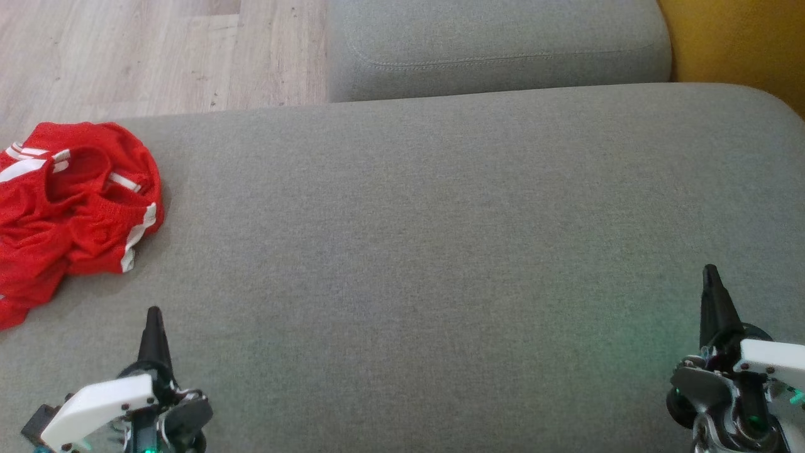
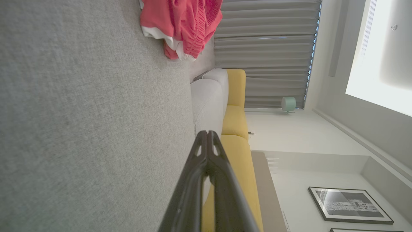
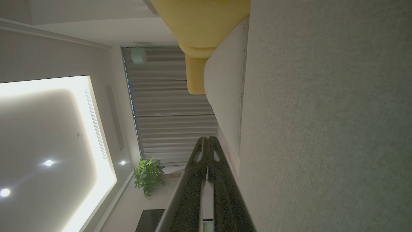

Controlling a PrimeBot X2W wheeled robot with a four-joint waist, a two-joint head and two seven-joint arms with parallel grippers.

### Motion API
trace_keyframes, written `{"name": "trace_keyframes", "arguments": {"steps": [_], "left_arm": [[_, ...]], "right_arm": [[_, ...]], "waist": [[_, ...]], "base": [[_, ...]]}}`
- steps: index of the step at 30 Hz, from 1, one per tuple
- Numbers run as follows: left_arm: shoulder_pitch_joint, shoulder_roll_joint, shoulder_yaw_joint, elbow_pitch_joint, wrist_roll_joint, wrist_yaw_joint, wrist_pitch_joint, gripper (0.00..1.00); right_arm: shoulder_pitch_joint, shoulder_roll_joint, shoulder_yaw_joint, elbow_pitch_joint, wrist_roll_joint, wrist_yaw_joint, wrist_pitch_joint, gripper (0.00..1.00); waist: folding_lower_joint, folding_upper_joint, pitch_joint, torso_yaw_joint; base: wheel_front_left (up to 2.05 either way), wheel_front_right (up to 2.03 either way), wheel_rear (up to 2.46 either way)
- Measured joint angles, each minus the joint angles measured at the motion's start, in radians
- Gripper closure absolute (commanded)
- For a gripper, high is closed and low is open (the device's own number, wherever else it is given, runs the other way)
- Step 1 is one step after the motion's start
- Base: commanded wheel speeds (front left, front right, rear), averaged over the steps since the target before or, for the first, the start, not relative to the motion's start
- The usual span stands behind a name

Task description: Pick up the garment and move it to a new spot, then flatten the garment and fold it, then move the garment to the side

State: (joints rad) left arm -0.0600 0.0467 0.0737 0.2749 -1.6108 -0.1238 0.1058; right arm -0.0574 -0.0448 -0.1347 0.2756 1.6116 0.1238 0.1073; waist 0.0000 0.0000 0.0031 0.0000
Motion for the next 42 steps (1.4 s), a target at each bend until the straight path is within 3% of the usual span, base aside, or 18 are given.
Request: {"name": "trace_keyframes", "arguments": {"steps": [14, 15, 22, 33, 42], "left_arm": [[0.0, 0.0, 0.0, 0.0, 0.0, 0.0, 0.0, 1.0], [0.0, 0.0, 0.0, 0.001, 0.0, 0.0, 0.0, 0.0], [0.079, -0.002, -0.011, 0.089, 0.0, 0.001, -0.002, 0.0], [0.086, -0.004, -0.04, 0.056, 0.032, 0.004, -0.03, 0.0], [0.088, -0.004, -0.048, 0.007, 0.129, 0.031, -0.061, 0.0]], "right_arm": [[0.0, 0.0, 0.0, 0.0, 0.0, 0.0, 0.0, 1.0], [0.0, 0.0, 0.0, 0.001, 0.0, 0.0, 0.0, 0.0], [0.077, 0.007, 0.004, 0.095, 0.0, -0.001, -0.002, 0.0], [0.086, 0.007, 0.026, 0.083, -0.038, -0.001, -0.03, 0.0], [0.087, 0.007, 0.032, 0.042, -0.153, -0.001, -0.059, 0.0]], "waist": [[0.0, 0.0, 0.0, 0.0], [0.0, 0.0, 0.0, 0.0], [0.0, 0.0, -0.001, 0.0], [0.0, 0.0, -0.007, 0.0], [0.0, 0.0, -0.01, 0.001]], "base": [[0.0, 0.0, 0.0], [0.0, 0.0, 0.0], [0.0, 0.0, 0.0], [0.0, 0.0, 0.0], [0.0, 0.0, 0.0]]}}
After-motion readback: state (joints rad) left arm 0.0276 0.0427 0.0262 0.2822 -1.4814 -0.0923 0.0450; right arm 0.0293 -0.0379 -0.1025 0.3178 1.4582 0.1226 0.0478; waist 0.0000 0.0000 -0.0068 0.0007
